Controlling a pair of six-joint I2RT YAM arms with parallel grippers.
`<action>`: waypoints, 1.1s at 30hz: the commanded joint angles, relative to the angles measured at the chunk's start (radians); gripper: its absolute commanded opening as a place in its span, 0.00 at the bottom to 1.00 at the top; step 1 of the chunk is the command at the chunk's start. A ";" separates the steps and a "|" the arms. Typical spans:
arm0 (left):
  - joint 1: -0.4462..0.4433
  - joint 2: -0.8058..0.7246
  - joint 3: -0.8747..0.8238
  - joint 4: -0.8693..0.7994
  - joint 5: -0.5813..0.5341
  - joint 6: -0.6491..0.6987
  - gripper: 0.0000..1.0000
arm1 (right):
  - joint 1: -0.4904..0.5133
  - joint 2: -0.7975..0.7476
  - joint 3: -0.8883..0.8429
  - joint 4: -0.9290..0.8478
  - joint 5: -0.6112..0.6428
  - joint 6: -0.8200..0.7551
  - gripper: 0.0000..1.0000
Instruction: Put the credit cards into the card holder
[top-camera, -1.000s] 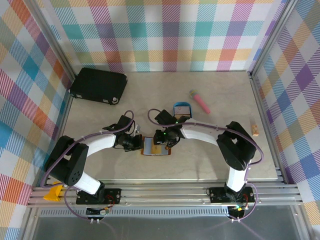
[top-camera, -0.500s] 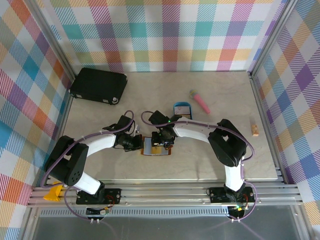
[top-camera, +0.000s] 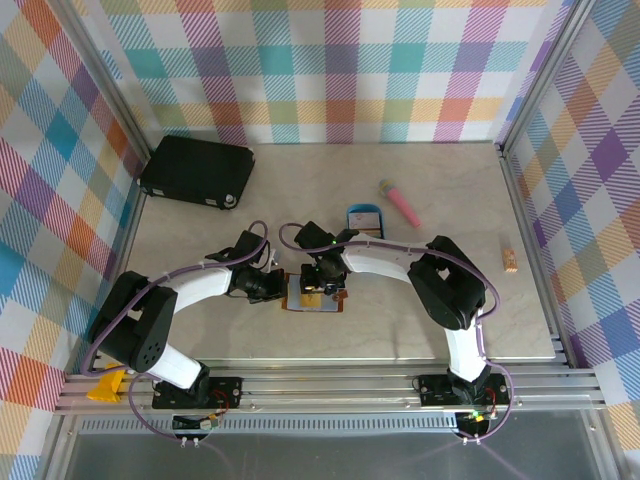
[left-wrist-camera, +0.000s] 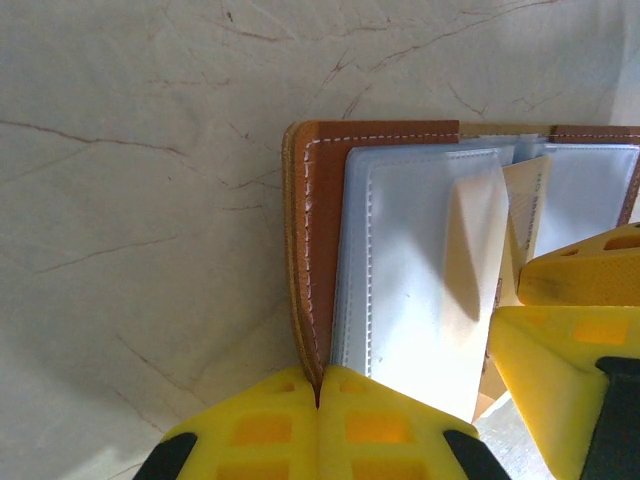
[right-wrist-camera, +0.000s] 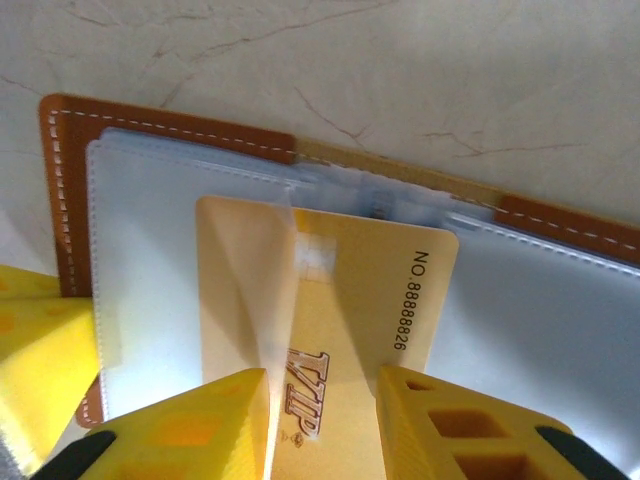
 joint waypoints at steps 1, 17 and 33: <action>0.005 0.020 -0.002 -0.020 0.012 0.019 0.00 | 0.011 0.016 0.004 0.034 -0.040 0.005 0.34; 0.005 0.016 0.005 -0.035 -0.001 0.022 0.00 | 0.011 -0.098 -0.001 -0.048 0.061 0.029 0.33; 0.006 -0.011 -0.003 -0.031 0.011 0.023 0.00 | 0.011 -0.015 0.017 -0.053 0.028 0.035 0.34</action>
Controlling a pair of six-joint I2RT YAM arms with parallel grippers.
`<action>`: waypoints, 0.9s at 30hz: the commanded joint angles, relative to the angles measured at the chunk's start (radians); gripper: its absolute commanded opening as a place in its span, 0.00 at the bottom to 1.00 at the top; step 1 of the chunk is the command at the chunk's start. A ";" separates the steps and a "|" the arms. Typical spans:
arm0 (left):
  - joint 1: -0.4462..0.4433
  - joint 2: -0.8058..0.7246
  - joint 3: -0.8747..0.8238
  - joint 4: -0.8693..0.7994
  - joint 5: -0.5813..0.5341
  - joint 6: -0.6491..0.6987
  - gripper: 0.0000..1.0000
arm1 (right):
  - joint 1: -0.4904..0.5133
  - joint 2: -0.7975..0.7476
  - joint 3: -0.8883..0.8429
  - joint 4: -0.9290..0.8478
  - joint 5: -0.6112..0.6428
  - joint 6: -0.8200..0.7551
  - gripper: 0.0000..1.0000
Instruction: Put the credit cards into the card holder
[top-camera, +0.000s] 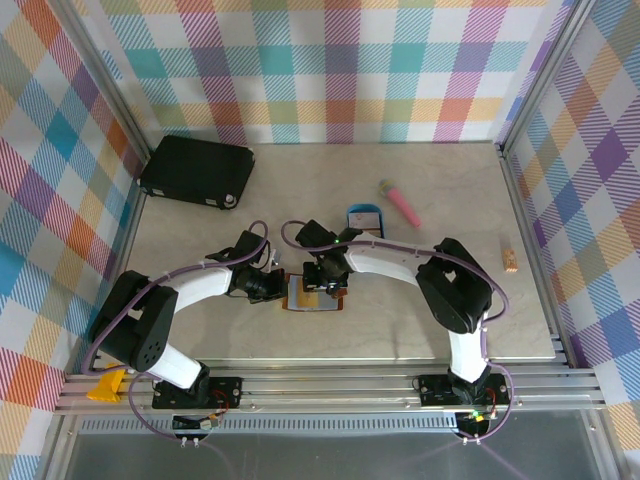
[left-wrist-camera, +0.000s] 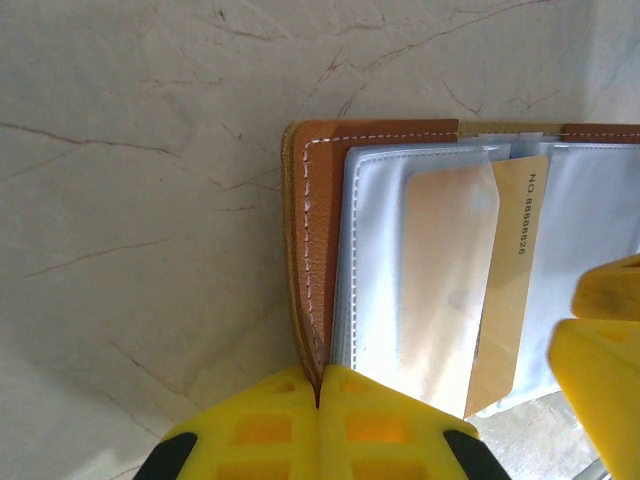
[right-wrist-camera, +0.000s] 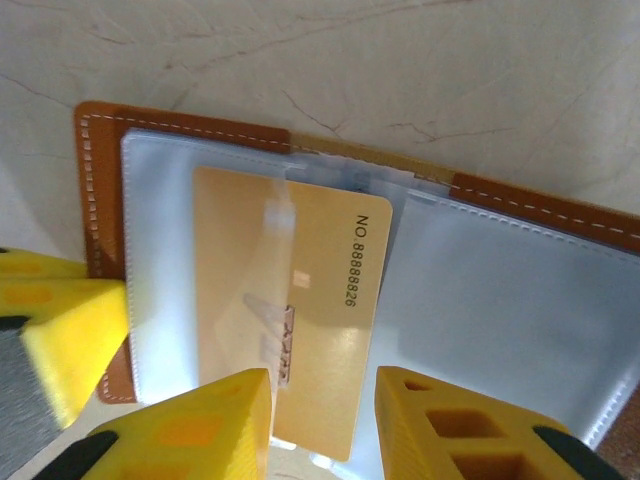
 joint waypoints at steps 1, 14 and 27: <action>0.005 -0.015 -0.005 -0.034 0.000 0.023 0.00 | 0.005 0.028 0.022 -0.013 -0.020 0.010 0.33; 0.005 -0.013 -0.001 -0.028 0.009 0.022 0.00 | 0.009 0.055 0.041 -0.008 -0.053 0.013 0.32; 0.005 -0.016 -0.004 -0.025 0.015 0.019 0.00 | 0.015 0.071 0.048 0.018 -0.084 0.019 0.31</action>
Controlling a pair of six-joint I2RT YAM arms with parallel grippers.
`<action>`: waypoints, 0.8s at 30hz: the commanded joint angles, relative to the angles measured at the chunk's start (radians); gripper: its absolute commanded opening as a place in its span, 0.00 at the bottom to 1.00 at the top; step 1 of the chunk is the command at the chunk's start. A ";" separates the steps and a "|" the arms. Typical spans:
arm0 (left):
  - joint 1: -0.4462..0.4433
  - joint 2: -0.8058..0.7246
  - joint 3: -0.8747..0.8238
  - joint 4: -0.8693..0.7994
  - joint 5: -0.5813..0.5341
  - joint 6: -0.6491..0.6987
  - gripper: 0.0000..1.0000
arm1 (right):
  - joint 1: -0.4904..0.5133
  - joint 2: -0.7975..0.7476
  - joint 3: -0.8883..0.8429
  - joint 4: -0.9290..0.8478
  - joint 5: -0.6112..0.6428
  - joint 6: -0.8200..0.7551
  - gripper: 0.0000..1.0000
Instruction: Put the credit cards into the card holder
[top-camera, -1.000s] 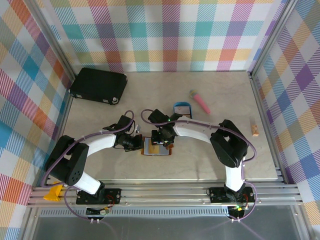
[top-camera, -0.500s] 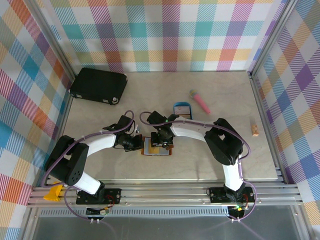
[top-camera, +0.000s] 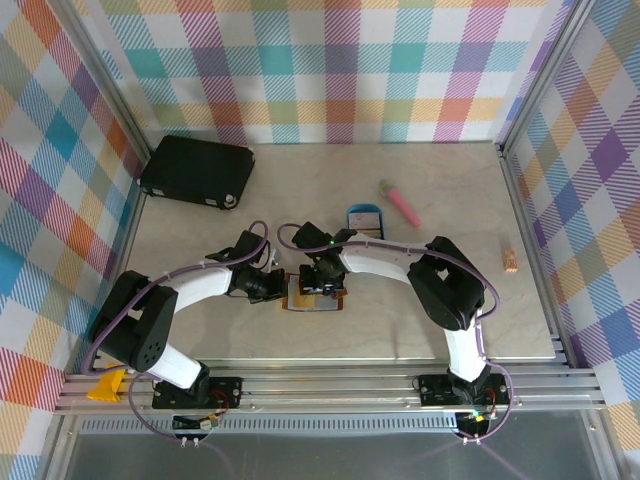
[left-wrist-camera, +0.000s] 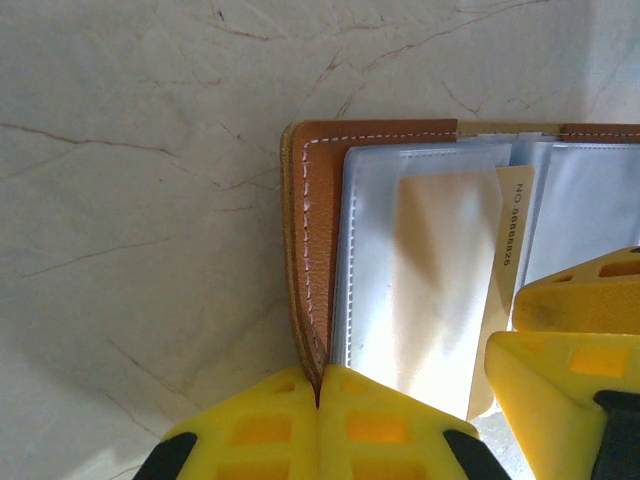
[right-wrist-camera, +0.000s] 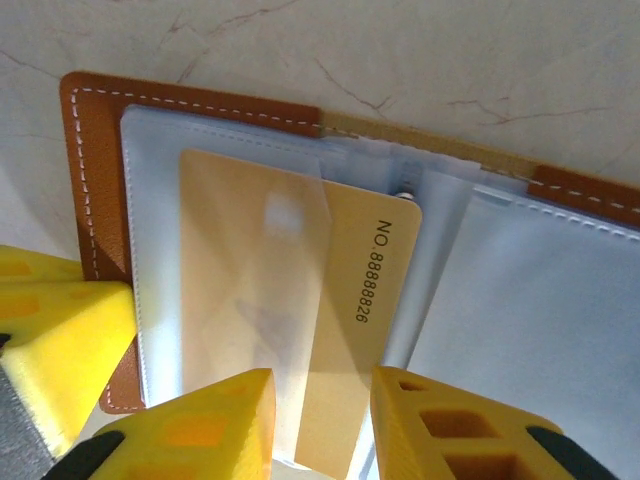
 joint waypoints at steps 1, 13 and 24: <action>0.005 -0.016 -0.004 -0.025 0.014 0.019 0.00 | 0.008 0.033 0.025 0.012 -0.034 0.017 0.31; 0.005 -0.019 -0.004 -0.025 0.015 0.018 0.00 | 0.008 0.032 0.028 0.029 -0.037 0.021 0.31; 0.005 -0.016 0.001 -0.030 0.015 0.017 0.00 | 0.008 0.046 0.023 0.083 -0.075 0.036 0.31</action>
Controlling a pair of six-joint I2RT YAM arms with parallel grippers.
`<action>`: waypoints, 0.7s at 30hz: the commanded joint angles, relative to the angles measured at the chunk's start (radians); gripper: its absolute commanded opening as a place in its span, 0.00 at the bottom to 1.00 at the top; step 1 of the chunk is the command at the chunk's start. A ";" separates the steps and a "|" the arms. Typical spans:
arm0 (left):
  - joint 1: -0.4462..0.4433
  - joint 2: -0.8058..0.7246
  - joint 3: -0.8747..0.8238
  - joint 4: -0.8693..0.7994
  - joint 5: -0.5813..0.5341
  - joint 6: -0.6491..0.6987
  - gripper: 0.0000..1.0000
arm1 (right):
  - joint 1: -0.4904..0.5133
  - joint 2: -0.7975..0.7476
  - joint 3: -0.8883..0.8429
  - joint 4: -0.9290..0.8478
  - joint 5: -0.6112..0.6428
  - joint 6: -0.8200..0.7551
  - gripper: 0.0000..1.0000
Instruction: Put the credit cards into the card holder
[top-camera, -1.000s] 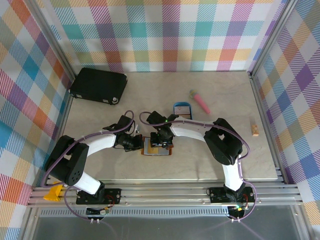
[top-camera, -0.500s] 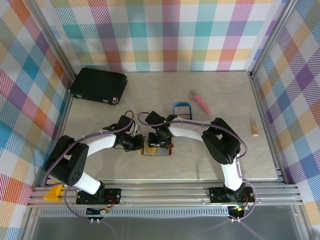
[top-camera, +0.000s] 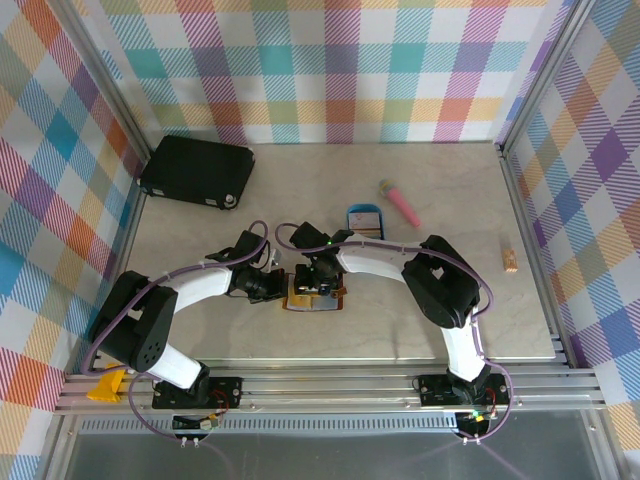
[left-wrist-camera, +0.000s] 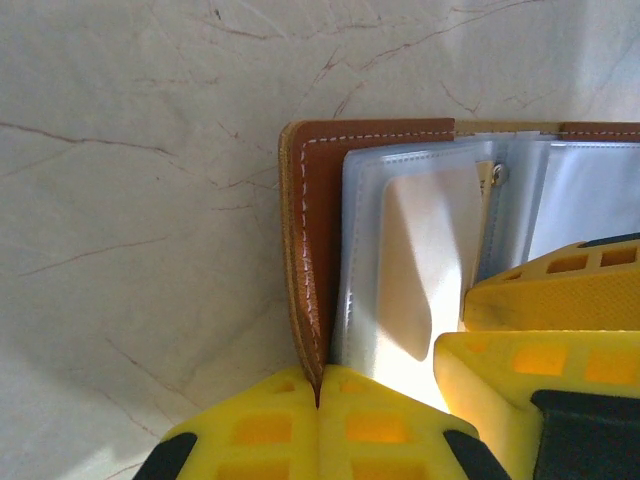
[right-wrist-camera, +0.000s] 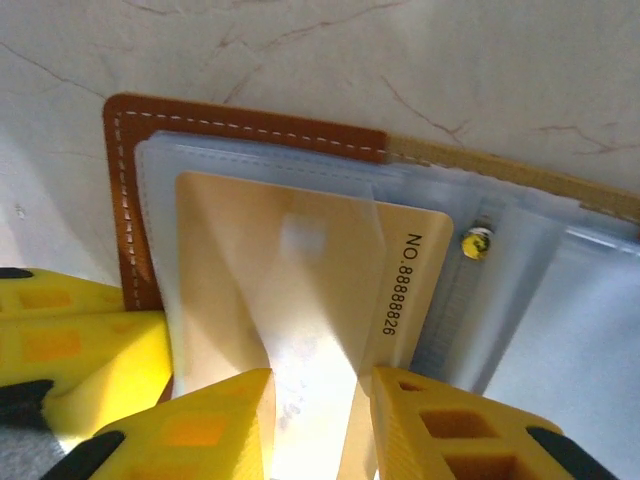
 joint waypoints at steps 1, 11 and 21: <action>0.005 -0.015 -0.002 -0.031 0.010 0.018 0.00 | 0.008 0.007 0.011 0.018 -0.019 0.010 0.31; 0.005 -0.021 -0.001 -0.043 -0.003 0.020 0.00 | 0.006 -0.136 -0.053 0.011 0.026 -0.010 0.31; 0.005 -0.026 -0.002 -0.041 -0.003 0.019 0.00 | -0.003 -0.149 -0.040 -0.066 0.055 -0.028 0.37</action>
